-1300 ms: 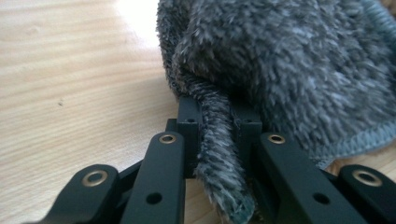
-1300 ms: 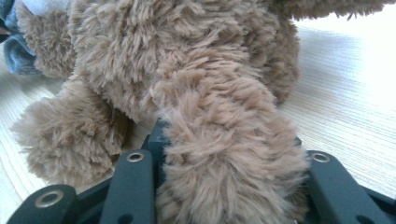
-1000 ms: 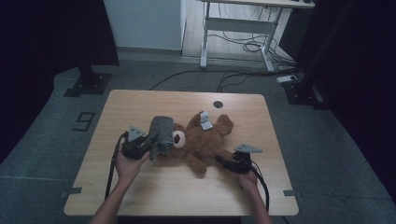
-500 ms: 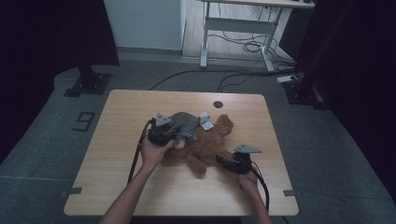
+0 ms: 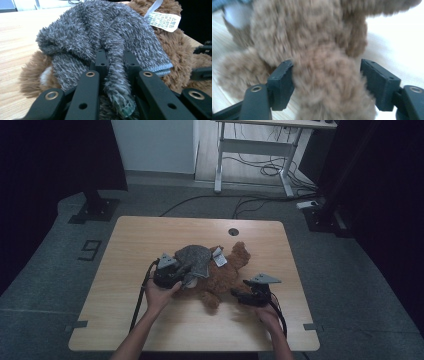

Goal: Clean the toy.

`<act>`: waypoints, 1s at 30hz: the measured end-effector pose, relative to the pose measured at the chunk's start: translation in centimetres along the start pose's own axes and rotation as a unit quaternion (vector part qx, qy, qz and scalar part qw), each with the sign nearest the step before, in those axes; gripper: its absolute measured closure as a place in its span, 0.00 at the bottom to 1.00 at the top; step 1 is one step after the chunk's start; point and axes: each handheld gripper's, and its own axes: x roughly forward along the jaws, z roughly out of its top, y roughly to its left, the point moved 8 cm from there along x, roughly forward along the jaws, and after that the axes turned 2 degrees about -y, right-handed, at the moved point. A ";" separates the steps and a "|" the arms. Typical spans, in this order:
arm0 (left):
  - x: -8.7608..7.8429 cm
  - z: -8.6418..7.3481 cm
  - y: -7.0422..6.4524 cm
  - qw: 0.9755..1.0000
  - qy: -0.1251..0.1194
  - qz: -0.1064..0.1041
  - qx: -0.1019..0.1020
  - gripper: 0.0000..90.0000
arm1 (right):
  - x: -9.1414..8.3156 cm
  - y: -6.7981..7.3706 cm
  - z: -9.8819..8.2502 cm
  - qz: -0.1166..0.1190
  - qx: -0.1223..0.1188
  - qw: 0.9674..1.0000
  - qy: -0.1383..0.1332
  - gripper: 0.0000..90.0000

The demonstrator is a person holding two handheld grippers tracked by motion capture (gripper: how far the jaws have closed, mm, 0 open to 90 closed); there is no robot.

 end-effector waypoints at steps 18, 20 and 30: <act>-1.5 -2.0 -1.0 1.000 -0.027 -0.013 -0.008 0.87 | 2.3 2.0 2.3 0.039 -0.025 0.999 -0.011 0.61; -1.8 -2.2 -1.3 0.999 -0.028 -0.016 -0.006 0.87 | 2.2 2.3 1.9 0.033 -0.037 0.999 -0.013 0.63; -3.1 0.6 -3.6 0.999 -0.016 -0.009 0.031 0.87 | 1.9 2.7 0.8 -0.007 -0.079 0.996 -0.035 0.66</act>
